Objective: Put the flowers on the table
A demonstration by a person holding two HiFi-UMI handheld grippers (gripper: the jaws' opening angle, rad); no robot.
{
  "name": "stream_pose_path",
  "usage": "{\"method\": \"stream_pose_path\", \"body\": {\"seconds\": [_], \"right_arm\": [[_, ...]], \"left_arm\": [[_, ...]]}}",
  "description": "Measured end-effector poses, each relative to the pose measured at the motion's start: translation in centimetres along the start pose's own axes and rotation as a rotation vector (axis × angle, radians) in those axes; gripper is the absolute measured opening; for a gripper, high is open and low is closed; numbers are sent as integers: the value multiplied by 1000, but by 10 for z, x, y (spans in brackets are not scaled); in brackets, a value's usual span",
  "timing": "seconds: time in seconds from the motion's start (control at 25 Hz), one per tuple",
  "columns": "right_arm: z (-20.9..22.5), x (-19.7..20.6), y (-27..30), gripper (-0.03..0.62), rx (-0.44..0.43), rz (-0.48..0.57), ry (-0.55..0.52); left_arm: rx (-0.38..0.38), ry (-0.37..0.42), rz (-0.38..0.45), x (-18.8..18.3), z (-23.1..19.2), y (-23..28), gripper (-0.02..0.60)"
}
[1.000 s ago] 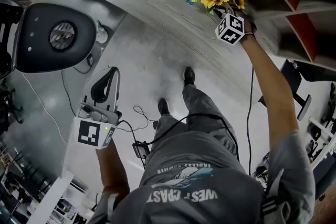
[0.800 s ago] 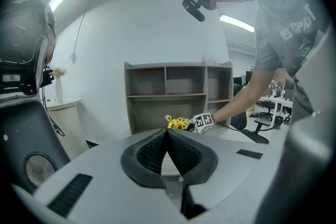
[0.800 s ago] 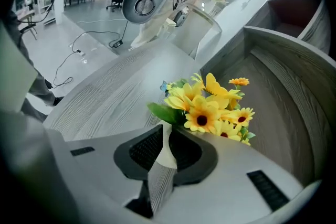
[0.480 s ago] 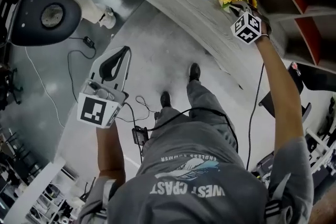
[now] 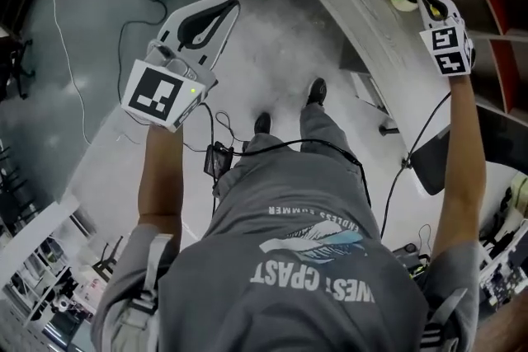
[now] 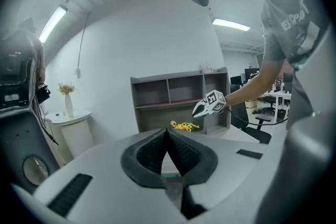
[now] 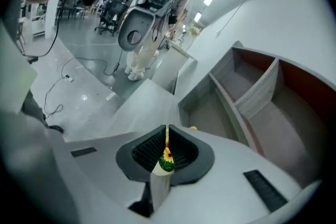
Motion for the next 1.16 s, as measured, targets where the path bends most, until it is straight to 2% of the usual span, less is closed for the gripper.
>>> {"method": "stream_pose_path", "body": {"seconds": [0.08, 0.24, 0.36, 0.6, 0.72, 0.92, 1.16], "right_arm": [[3, -21, -22, 35, 12, 52, 84], [3, -94, -120, 26, 48, 170, 255], [-16, -116, -172, 26, 26, 261, 395], [-40, -160, -226, 26, 47, 405, 493], [-43, -161, -238, 26, 67, 441, 494], [-31, -149, -278, 26, 154, 468, 487], [-49, -123, -265, 26, 143, 449, 518]], "left_arm": [[-6, 10, 4, 1, -2, -9, 14], [-7, 42, 47, -27, 1, -67, 14], [3, 67, 61, -25, 12, -85, 14], [15, 112, 97, -8, -5, -99, 14], [28, 131, 113, -3, -9, -86, 14], [50, 156, 144, -22, 4, -69, 14], [43, 105, 111, 14, 15, -62, 14]]}}
Point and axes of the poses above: the fingertips, and each gripper's own axes: y forward along the fingers, z to its right, x out of its underside, the point moved 2 cm from there along -y, backward along the fingers, and after that the axes turned 4 degrees about x, right-handed, at the moved point
